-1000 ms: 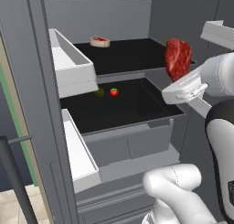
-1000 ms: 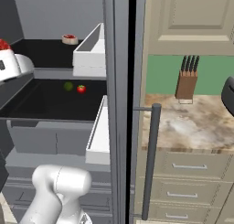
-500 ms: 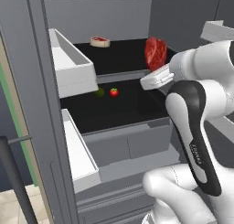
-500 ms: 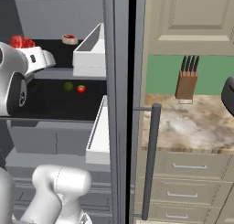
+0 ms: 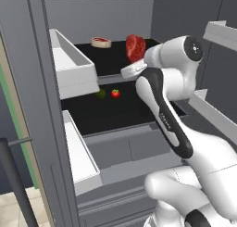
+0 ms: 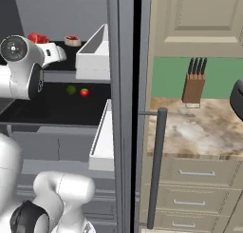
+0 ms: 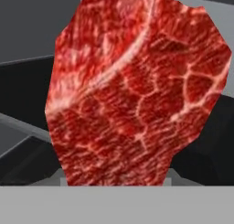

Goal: Transport the steak and tomato to the fridge. Place the steak on the rack containing meat and place the tomato on the rack containing the vegetable, ensuring meats and vegetables are on different racks.

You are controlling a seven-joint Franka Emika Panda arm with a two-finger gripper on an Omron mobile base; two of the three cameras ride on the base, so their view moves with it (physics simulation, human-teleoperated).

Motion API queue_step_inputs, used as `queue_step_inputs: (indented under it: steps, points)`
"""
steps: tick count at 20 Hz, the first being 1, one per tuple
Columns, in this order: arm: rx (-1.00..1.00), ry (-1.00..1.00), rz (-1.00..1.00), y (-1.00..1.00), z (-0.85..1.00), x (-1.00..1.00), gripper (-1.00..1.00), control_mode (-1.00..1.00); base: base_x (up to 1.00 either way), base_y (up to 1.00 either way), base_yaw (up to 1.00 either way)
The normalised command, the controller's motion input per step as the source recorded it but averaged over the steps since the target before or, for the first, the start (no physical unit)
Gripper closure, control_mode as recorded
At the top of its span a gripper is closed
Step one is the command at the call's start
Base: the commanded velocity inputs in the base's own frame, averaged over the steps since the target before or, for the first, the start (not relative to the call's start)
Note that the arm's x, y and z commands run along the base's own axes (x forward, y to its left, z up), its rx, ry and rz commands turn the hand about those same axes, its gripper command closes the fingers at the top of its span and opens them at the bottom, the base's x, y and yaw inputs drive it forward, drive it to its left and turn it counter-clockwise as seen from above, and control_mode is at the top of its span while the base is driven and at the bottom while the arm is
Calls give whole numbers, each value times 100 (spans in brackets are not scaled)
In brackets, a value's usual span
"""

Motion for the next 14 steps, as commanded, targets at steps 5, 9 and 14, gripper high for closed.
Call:
queue_step_inputs:
  steps: [5,9,14]
  points:
    - [0,8,0,34,-31,100,100,-100,0,0,0]
    - [0,17,0,33,-59,98,100,-100,0,0,0]
    - [0,4,0,36,-45,86,100,-100,0,0,0]
